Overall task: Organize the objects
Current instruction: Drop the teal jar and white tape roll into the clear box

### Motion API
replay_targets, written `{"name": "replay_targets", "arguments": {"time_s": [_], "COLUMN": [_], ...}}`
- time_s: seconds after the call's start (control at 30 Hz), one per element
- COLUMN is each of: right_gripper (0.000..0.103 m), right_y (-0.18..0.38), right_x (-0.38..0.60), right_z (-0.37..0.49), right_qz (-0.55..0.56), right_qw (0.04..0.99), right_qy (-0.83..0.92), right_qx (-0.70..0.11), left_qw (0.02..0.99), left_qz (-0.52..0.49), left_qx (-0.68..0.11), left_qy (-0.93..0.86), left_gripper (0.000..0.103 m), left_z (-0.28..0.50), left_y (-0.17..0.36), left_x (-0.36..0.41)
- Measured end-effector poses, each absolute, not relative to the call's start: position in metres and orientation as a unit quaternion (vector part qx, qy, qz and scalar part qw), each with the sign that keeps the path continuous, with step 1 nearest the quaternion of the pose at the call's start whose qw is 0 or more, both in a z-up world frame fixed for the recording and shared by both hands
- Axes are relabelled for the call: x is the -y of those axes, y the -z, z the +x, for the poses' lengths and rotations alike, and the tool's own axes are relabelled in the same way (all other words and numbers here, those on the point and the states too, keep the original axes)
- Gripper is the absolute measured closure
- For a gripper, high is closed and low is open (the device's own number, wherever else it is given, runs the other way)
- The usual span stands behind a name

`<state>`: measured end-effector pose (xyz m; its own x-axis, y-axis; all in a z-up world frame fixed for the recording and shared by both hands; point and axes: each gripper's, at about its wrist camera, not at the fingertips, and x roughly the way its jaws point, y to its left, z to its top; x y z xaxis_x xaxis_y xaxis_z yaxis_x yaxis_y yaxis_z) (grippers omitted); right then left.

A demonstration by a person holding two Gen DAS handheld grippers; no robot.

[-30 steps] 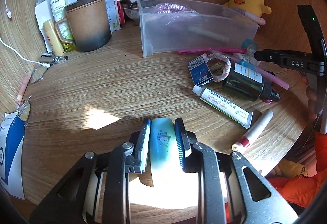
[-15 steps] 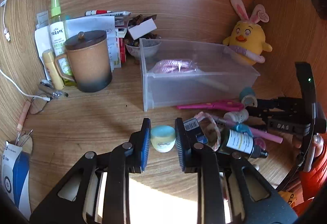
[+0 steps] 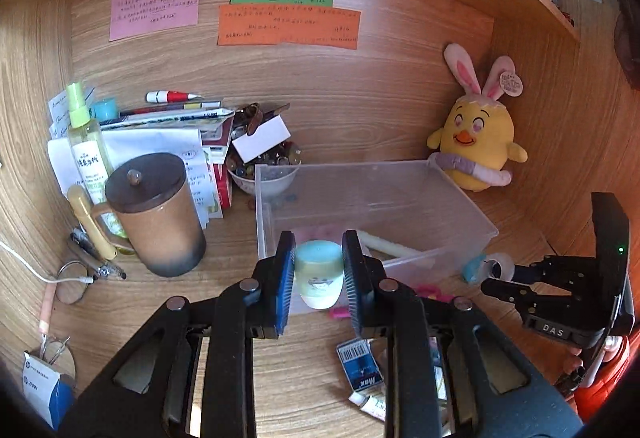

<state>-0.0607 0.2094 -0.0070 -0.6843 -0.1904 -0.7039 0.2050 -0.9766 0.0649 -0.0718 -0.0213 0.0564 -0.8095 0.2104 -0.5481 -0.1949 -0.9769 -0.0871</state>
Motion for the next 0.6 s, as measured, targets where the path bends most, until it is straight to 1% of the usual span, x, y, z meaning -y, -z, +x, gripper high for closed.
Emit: {"name": "replay_targets", "arguments": {"time_s": [0.17,0.33,0.47,0.6], "right_gripper": [0.078,0.078,0.078,0.078], "right_y": [-0.023,-0.043,-0.042,-0.031], "right_x": [-0.215,-0.215,-0.212,-0.207], "right_z": [-0.058,-0.069,-0.088,-0.110], "right_qz": [0.342,0.312,0.315,0.334], "right_qw": [0.114,0.113,0.112,0.108], "right_qy": [0.933,0.943,0.942,0.936], "right_qx": [-0.006,-0.005,-0.005,-0.010], "left_qw": [0.112,0.107,0.111,0.097], "left_qz": [-0.289,-0.301,-0.326,-0.351], "left_qx": [0.015,0.019,0.031,0.027], "left_qy": [-0.951,-0.947,-0.938,-0.931], "left_gripper": [0.080,0.080,0.080,0.080], "left_z": [-0.094,-0.116,-0.140,-0.161], "left_y": [-0.068,-0.068,-0.061,-0.049], "left_x": [0.014,0.010,0.008,0.004]}}
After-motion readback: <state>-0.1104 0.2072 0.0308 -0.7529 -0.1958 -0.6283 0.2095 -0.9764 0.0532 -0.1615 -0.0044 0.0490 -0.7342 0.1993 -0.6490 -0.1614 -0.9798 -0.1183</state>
